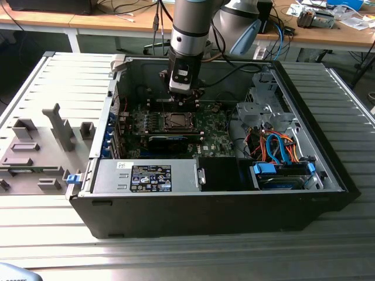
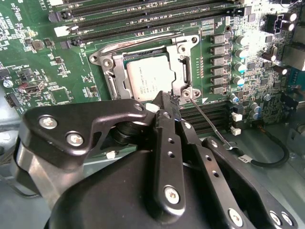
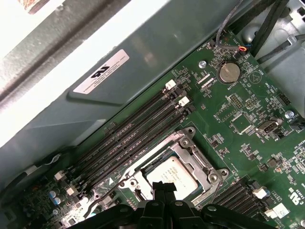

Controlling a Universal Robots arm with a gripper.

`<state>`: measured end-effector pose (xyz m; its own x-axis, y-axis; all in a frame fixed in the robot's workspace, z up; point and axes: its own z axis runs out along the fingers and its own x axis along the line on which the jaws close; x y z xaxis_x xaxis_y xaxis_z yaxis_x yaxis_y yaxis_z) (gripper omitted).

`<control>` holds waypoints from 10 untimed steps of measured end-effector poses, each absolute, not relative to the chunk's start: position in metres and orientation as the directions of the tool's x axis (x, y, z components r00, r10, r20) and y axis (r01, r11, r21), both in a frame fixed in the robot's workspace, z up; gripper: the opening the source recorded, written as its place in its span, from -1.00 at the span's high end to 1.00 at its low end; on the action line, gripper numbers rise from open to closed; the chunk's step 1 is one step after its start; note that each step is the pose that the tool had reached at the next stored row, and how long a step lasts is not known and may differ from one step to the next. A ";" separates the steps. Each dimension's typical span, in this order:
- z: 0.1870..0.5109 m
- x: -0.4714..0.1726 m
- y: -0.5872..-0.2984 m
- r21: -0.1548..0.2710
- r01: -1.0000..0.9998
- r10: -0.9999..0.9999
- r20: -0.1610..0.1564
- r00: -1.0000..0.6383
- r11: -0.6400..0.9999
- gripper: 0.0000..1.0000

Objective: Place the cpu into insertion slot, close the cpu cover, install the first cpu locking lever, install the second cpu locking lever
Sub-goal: 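Install the first cpu locking lever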

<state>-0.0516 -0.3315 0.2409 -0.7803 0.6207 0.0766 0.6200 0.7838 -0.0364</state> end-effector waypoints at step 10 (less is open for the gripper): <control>0.241 -0.052 -0.332 -0.036 0.613 0.614 0.077 -0.786 0.789 0.79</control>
<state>-0.0516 -0.3315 0.2409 -0.7859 0.6137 0.0766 0.6128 0.7894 -0.0365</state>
